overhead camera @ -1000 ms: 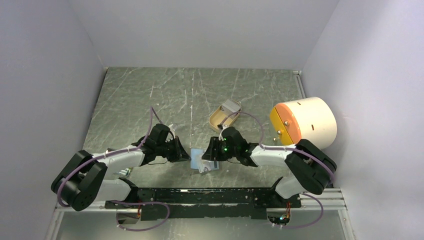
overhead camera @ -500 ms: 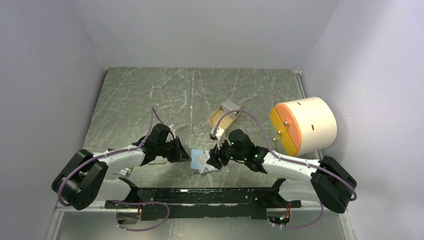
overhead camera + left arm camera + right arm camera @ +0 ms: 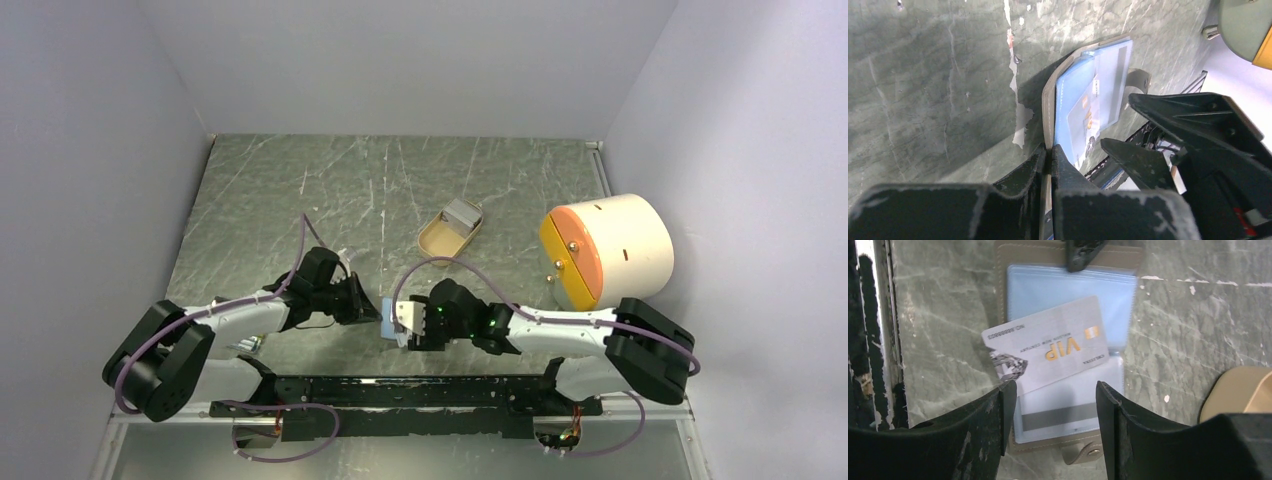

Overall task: Put the credit cards into the card holder
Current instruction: Insert the credit card into the card holder.

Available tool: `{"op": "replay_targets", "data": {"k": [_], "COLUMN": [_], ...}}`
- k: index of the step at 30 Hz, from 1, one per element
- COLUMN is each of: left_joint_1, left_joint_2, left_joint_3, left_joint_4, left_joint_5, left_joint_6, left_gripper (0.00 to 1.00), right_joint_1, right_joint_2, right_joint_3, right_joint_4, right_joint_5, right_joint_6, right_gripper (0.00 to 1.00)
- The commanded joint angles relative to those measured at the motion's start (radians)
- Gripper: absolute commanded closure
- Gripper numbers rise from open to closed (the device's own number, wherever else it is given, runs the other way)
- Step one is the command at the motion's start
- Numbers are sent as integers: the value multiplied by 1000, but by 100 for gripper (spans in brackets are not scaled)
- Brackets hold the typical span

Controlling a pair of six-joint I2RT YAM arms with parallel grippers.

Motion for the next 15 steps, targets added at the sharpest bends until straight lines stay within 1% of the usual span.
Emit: {"op": "replay_targets", "data": {"k": [1, 5, 12, 15], "left_joint_1": [18, 20, 22, 22], "left_joint_2": [-25, -24, -14, -19], "left_joint_3": [0, 0, -11, -9], "left_joint_4": [5, 8, 27, 24], "left_joint_5": [20, 28, 40, 39], "left_joint_6": [15, 20, 19, 19], "left_gripper": [91, 91, 91, 91], "right_joint_1": [42, 68, 88, 93], "right_joint_2": [27, 46, 102, 107], "right_joint_3": [-3, -16, 10, 11], "right_joint_4": [7, 20, 8, 31], "right_joint_5": [39, 67, 71, 73], "right_joint_6": [-135, -162, -193, -196], "right_gripper": [37, 37, 37, 37]}}
